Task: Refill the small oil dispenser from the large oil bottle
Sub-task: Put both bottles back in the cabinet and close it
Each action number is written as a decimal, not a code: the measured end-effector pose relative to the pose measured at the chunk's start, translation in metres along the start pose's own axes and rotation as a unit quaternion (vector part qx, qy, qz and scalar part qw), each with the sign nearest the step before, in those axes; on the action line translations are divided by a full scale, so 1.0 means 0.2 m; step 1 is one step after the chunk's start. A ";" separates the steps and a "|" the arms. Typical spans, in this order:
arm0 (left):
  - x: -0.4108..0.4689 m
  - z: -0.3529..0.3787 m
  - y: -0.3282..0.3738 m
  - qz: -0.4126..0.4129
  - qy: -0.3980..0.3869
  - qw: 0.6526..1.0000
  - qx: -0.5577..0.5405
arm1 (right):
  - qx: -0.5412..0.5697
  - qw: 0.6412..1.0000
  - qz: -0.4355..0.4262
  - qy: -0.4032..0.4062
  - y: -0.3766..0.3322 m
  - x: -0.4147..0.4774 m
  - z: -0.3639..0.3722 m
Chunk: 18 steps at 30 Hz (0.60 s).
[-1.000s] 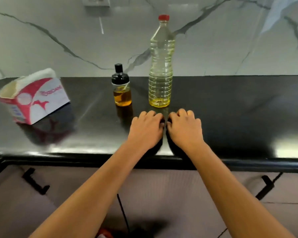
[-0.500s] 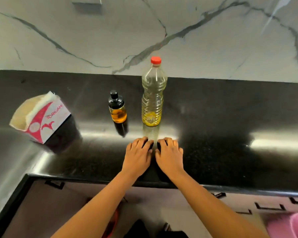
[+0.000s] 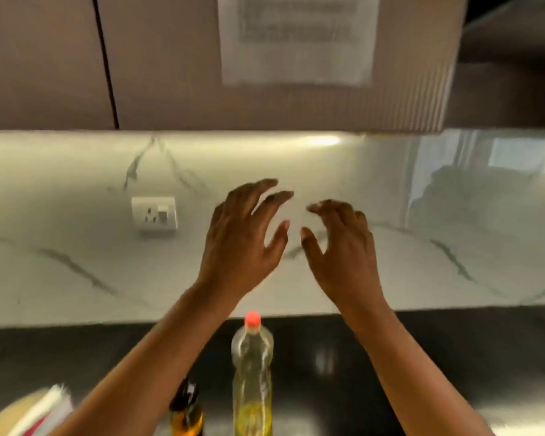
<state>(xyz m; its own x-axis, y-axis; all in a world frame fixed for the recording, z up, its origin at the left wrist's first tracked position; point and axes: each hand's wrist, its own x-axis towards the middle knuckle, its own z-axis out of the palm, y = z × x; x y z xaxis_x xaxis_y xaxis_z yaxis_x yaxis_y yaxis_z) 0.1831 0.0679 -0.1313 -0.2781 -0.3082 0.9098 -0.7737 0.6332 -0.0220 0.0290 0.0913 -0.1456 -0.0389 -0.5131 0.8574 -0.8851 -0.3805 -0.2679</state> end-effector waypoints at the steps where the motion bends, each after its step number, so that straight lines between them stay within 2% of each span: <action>1: 0.16 0.00 0.01 0.017 0.018 1.000 0.007 | 0.014 0.999 0.004 0.037 0.01 0.13 -0.05; 5: 0.66 0.03 0.10 0.099 0.031 0.991 0.086 | 0.078 0.983 0.045 0.158 0.06 0.55 -0.25; 7: 0.80 0.09 0.13 0.128 0.012 0.981 0.142 | 0.072 0.978 0.074 0.183 0.14 0.67 -0.31; 10: 0.90 0.22 0.17 0.145 -0.059 0.964 0.213 | 0.048 0.978 0.132 0.154 0.31 0.78 -0.35; 14: 1.01 0.40 0.27 0.179 -0.065 0.944 0.270 | 0.055 0.980 0.161 0.105 0.50 0.85 -0.37; 18: 1.11 0.50 0.35 0.211 -0.032 0.920 0.329 | 0.198 0.964 0.149 0.098 0.67 0.87 -0.39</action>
<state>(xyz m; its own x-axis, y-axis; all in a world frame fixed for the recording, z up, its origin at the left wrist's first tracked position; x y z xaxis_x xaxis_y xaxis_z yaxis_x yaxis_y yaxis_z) 0.0111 -0.0268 0.0280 -0.6497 -0.1877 0.7366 -0.7601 0.1447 -0.6335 -0.1323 0.0120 0.0020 -0.3859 -0.5047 0.7722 -0.5758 -0.5222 -0.6290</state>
